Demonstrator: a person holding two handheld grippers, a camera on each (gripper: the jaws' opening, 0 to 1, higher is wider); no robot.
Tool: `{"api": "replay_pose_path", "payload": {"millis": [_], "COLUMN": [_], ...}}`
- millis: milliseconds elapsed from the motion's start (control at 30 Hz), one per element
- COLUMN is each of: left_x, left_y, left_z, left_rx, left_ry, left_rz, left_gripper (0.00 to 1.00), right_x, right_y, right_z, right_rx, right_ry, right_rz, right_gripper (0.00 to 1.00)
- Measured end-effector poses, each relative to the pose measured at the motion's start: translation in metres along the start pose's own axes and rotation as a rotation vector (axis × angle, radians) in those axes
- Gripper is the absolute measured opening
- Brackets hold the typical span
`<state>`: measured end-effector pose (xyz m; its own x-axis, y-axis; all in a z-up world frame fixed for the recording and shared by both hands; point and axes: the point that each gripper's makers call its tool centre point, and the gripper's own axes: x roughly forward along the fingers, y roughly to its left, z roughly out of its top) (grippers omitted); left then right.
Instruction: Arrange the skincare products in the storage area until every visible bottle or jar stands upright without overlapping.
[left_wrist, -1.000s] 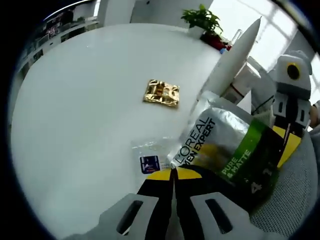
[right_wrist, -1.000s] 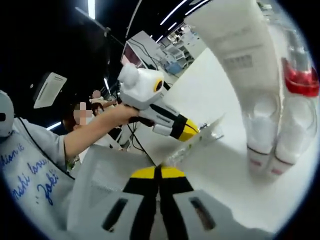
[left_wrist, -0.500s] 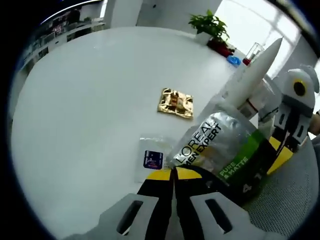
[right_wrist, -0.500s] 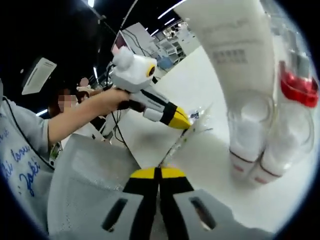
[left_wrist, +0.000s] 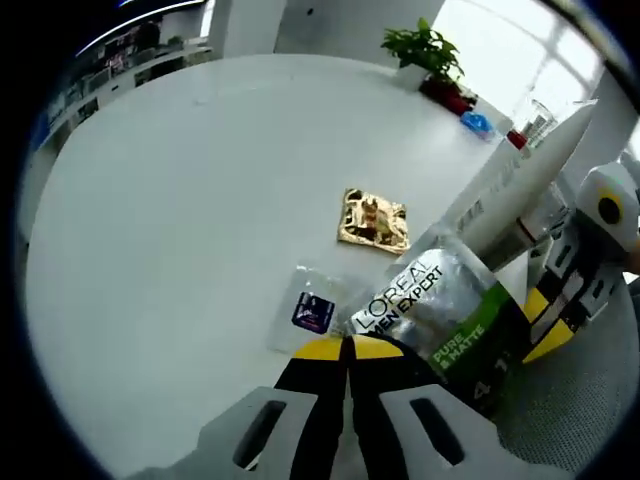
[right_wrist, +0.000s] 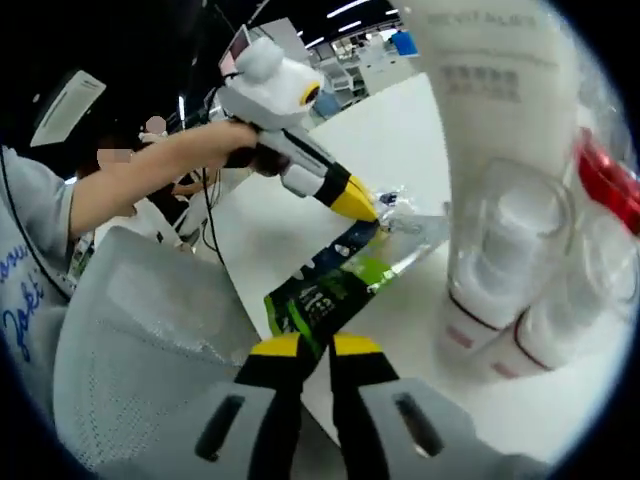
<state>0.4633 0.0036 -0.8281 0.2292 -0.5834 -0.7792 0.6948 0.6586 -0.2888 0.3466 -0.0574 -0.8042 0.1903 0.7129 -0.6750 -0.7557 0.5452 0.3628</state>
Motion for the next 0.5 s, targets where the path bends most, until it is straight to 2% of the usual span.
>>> {"api": "replay_pose_path", "payload": {"millis": [133, 267, 500], "left_x": [0.0, 0.0, 0.002], "left_y": [0.005, 0.007, 0.012], "left_z": [0.003, 0.006, 0.009], "left_rx": [-0.022, -0.032, -0.072], "left_ry": [-0.014, -0.021, -0.04], "left_rz": [0.011, 0.021, 0.034], "left_gripper": [0.0, 0.0, 0.0], "right_x": [0.002, 0.002, 0.016], "right_y": [-0.005, -0.003, 0.004], "right_z": [-0.009, -0.011, -0.004], "right_rx": [-0.031, -0.066, -0.28], "right_ry": [0.052, 0.077, 0.123], "right_rz": [-0.023, -0.033, -0.075], "right_gripper": [0.07, 0.09, 0.13]}}
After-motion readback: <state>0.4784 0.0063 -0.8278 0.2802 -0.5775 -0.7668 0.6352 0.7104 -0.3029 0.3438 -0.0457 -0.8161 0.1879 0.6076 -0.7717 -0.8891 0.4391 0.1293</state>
